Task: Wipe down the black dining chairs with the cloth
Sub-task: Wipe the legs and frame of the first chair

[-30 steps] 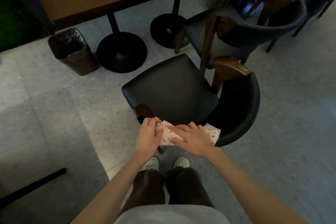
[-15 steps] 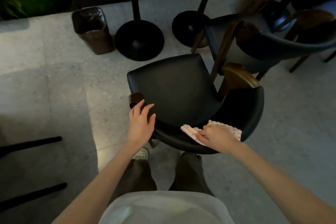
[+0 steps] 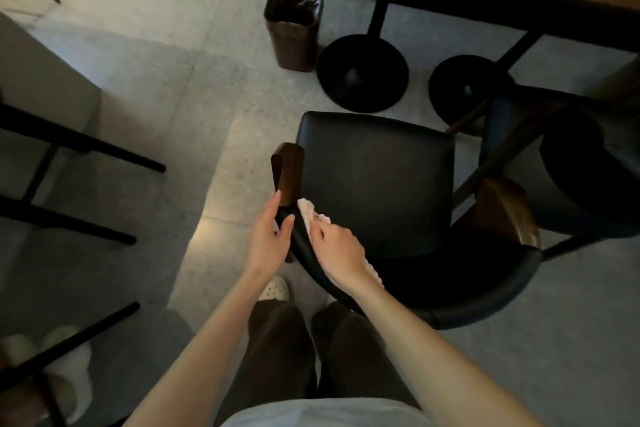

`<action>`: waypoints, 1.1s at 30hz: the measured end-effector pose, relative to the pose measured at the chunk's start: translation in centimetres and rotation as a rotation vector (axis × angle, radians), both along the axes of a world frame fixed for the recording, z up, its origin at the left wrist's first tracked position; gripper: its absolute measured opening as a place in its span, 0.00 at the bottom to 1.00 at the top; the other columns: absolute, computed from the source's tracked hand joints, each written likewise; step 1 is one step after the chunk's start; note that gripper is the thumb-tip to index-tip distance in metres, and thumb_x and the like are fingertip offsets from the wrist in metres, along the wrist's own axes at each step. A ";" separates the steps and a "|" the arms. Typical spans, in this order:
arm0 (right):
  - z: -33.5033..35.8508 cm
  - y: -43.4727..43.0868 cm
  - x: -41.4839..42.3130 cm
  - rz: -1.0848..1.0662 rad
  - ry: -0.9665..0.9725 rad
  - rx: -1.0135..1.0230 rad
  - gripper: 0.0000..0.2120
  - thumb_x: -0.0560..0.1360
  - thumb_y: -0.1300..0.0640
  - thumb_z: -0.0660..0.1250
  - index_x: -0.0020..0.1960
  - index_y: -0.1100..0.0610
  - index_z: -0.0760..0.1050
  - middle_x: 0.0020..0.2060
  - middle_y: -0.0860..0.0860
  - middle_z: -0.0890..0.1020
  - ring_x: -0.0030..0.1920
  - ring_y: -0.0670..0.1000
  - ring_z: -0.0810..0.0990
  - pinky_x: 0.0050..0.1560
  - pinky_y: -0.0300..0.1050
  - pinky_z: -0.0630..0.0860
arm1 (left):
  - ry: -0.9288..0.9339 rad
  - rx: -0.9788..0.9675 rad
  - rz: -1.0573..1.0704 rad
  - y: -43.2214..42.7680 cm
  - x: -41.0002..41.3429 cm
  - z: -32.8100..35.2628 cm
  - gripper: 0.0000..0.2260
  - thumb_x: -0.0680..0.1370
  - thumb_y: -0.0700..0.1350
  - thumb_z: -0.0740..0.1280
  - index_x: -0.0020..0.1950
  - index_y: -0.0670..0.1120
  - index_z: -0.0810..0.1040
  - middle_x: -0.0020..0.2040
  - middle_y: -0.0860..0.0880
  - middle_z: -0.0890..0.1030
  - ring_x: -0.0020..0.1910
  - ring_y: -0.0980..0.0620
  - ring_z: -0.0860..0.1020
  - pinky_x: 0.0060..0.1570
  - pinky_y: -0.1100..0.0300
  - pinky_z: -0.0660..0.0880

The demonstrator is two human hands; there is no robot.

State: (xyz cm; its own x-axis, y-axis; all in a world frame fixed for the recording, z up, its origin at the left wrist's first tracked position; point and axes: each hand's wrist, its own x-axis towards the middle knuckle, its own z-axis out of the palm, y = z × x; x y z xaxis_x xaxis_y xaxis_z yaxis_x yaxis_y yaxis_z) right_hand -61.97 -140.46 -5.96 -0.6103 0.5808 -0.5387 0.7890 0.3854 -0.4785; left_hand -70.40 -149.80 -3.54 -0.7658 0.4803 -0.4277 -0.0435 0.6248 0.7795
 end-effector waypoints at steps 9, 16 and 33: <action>0.1 6.1 5.0 0.226 -0.123 -0.163 0.21 0.82 0.49 0.54 0.33 0.53 0.72 0.33 0.52 0.79 0.38 0.55 0.80 0.39 0.49 0.73 | -0.109 0.075 0.131 -0.2 0.3 0.4 0.28 0.80 0.43 0.65 0.78 0.47 0.57 0.75 0.50 0.65 0.73 0.50 0.65 0.66 0.61 0.65; -0.1 2.8 -5.8 -0.263 0.141 -0.353 0.18 0.81 0.41 0.52 0.56 0.49 0.76 0.52 0.49 0.79 0.48 0.49 0.80 0.43 0.38 0.75 | -0.100 0.161 0.171 -0.9 0.0 -1.1 0.17 0.77 0.41 0.68 0.66 0.44 0.75 0.54 0.57 0.80 0.57 0.60 0.78 0.56 0.70 0.74; -2.4 5.9 5.0 0.399 -0.085 -0.097 0.15 0.83 0.52 0.54 0.60 0.50 0.78 0.56 0.45 0.71 0.61 0.48 0.71 0.54 0.41 0.68 | -0.130 0.159 0.193 -0.8 0.3 -0.4 0.22 0.78 0.43 0.67 0.72 0.47 0.69 0.61 0.58 0.72 0.62 0.60 0.69 0.49 0.78 0.68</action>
